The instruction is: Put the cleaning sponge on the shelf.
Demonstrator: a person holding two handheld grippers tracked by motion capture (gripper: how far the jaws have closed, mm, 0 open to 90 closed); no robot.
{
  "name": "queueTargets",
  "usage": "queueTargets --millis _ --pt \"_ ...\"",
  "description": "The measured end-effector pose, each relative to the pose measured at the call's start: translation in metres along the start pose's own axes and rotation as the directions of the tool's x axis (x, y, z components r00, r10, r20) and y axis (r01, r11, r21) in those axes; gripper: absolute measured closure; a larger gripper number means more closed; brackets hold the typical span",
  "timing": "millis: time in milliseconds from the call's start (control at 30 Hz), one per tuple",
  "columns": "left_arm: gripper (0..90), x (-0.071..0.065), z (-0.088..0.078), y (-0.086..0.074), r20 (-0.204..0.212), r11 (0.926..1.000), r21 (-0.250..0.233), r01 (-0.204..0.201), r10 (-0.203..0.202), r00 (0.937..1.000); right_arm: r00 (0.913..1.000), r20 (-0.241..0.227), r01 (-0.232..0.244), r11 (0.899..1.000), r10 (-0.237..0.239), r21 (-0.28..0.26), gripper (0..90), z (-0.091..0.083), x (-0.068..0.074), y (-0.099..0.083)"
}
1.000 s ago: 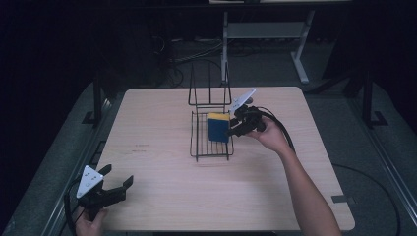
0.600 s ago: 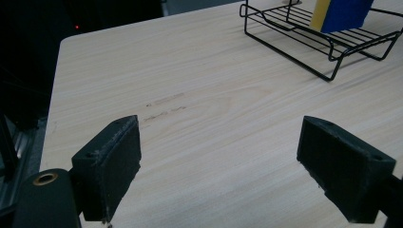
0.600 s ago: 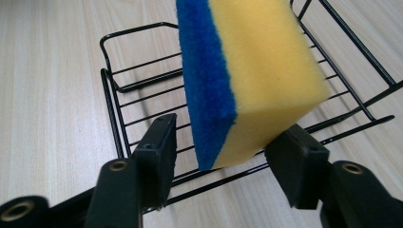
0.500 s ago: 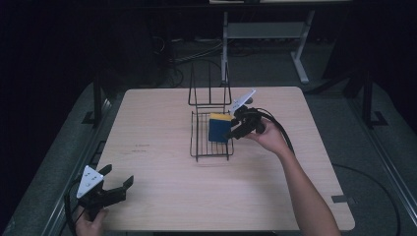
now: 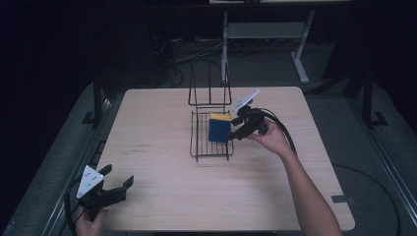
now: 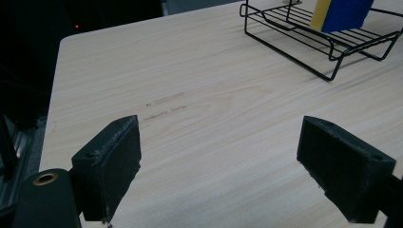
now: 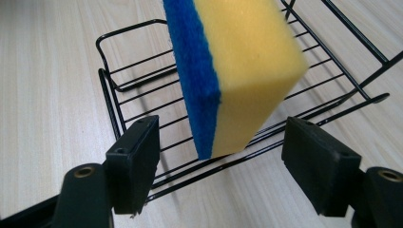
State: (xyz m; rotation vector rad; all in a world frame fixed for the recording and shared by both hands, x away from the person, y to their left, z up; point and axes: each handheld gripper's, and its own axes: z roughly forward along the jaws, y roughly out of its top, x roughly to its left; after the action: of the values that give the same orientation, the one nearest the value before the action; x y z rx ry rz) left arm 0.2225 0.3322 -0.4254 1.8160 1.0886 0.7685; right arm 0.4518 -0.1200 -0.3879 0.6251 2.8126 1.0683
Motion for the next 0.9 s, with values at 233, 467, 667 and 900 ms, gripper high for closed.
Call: queueTargets --millis 233,467,667,900 --pt "14.1 -0.0006 0.0009 0.0001 0.0 1.0 0.002 -0.001 0.001 1.0 0.9999 -0.004 -0.016 1.0 0.016 0.008 27.8 -0.0005 -0.0015 -0.0064" --pt "14.1 -0.0006 0.0018 -0.0003 0.004 1.0 0.007 -0.001 0.001 1.0 0.9998 -0.015 -0.016 1.0 0.016 0.014 27.8 0.0009 -0.0001 -0.0081" --pt "14.1 0.0001 0.0009 -0.0011 0.001 1.0 0.005 0.002 -0.002 1.0 0.9998 -0.01 -0.018 1.0 0.018 0.016 28.1 0.0006 0.0002 -0.0088" --pt "14.1 -0.0007 -0.0006 -0.0014 0.002 1.0 0.004 0.001 -0.001 1.0 0.9999 -0.007 -0.012 1.0 0.012 0.015 28.2 -0.0006 0.0016 -0.0087"
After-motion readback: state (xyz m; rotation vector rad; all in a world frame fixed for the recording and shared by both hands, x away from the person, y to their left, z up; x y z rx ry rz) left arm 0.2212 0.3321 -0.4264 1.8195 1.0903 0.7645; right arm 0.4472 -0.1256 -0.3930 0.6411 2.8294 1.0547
